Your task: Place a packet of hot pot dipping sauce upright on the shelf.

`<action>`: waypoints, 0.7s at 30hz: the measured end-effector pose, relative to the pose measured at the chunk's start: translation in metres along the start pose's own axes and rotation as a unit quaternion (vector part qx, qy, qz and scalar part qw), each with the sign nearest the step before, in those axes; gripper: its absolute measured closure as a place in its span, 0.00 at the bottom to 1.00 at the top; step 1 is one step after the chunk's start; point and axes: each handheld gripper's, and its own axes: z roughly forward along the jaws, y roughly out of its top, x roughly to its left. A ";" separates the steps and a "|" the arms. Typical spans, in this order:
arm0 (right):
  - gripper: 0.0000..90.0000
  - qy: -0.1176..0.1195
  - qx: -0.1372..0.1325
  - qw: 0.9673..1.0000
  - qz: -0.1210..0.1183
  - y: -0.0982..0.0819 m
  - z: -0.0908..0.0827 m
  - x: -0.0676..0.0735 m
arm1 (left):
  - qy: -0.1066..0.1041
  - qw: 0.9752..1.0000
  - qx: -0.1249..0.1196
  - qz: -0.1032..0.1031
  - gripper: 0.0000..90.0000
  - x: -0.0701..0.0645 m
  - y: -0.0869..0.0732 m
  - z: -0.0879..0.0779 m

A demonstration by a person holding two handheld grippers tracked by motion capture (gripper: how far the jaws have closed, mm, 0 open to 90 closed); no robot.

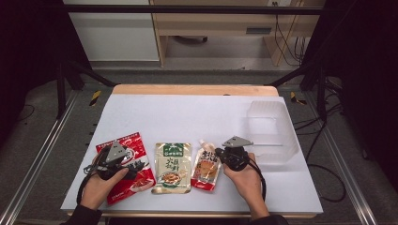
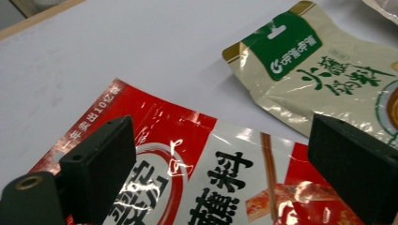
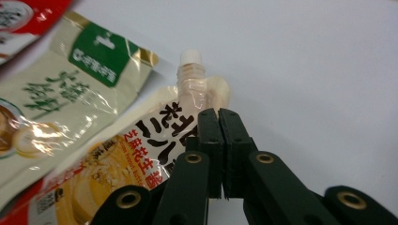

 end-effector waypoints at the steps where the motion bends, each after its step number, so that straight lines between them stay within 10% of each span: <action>1: 1.00 0.003 -0.006 1.000 -0.006 0.003 -0.004 0.002 | -0.006 1.000 -0.002 0.001 0.09 -0.001 0.001 -0.001; 21: 1.00 0.067 -0.058 0.987 -0.132 0.060 -0.042 0.055 | -0.110 0.992 -0.027 0.055 0.15 -0.034 0.048 0.004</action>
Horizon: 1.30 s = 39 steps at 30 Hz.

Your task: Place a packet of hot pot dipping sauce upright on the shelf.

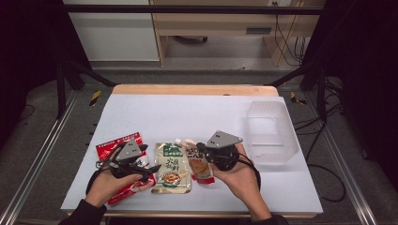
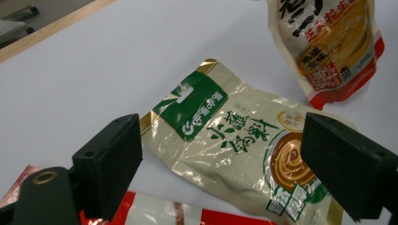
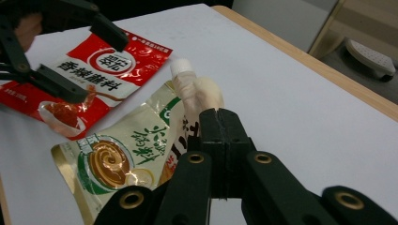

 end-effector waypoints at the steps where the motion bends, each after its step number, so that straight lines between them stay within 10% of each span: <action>1: 1.00 0.003 -0.001 1.000 -0.003 0.001 0.000 0.001 | 0.000 1.000 0.000 0.000 0.16 0.000 0.000 0.000; 21: 1.00 0.029 -0.009 0.999 -0.012 0.009 -0.003 0.000 | -0.045 0.999 0.002 0.011 0.33 -0.006 0.032 0.022; 39: 1.00 0.073 -0.035 0.996 -0.038 0.042 -0.007 0.009 | -0.075 0.997 -0.030 0.021 0.44 0.016 0.070 -0.002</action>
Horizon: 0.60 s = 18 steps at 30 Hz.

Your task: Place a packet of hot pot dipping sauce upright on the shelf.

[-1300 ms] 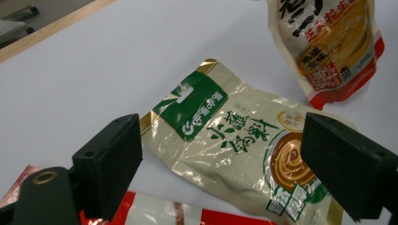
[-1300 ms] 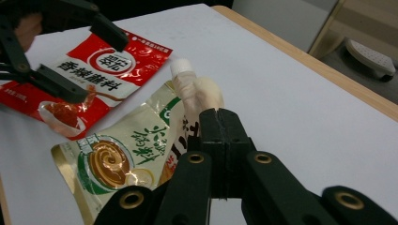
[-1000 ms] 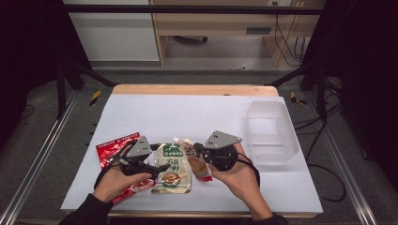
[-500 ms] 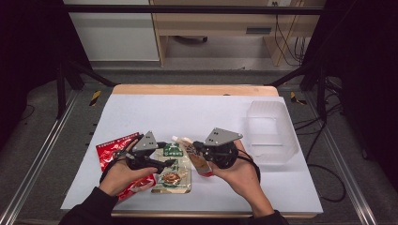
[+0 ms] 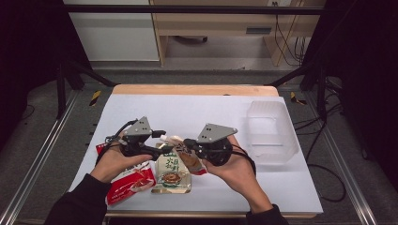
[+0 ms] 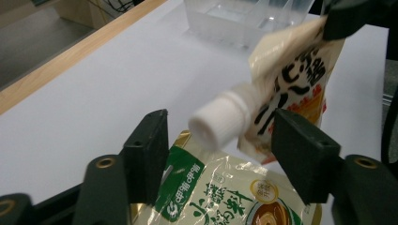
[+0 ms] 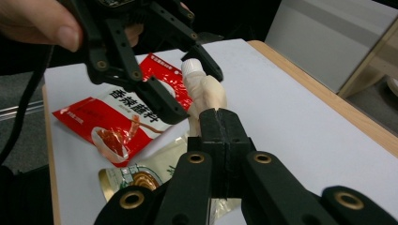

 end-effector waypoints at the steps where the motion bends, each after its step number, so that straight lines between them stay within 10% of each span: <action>1: 1.00 0.003 -0.001 1.000 -0.002 0.001 0.001 0.001 | -0.005 1.000 0.003 0.006 0.45 0.001 0.002 -0.001; 18: 1.00 0.004 0.004 1.000 0.006 -0.003 0.007 -0.001 | -0.026 0.999 0.025 -0.001 0.75 0.000 0.000 -0.001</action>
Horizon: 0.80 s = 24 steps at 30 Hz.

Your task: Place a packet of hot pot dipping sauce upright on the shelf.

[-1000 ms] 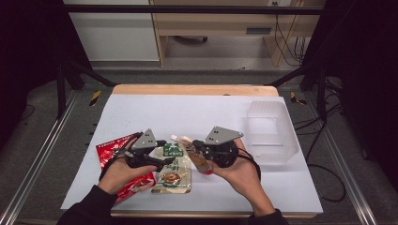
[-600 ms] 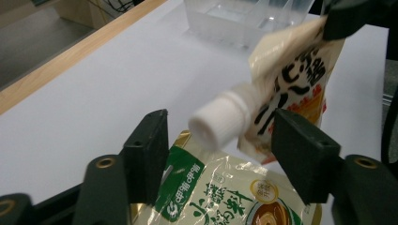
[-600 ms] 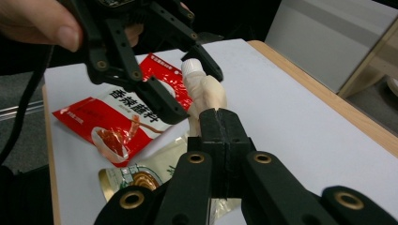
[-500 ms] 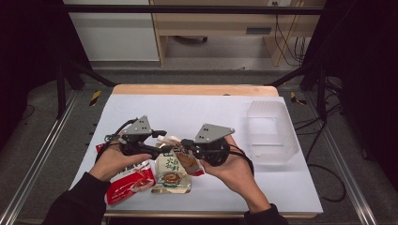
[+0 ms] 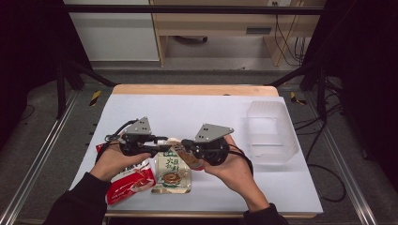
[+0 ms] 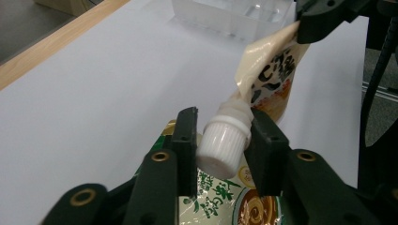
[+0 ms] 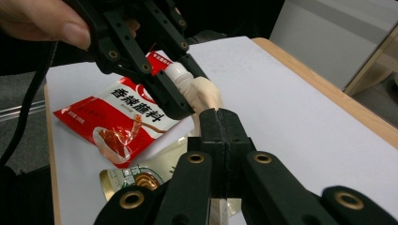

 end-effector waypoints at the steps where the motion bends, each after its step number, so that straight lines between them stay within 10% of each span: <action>1: 1.00 0.000 0.000 1.000 0.001 -0.001 -0.001 -0.001 | 0.000 1.000 -0.001 0.001 0.76 -0.001 0.001 0.000; 24: 0.96 0.009 0.024 1.000 0.008 -0.009 -0.010 -0.017 | 0.005 0.998 0.032 0.062 0.81 -0.019 0.044 -0.007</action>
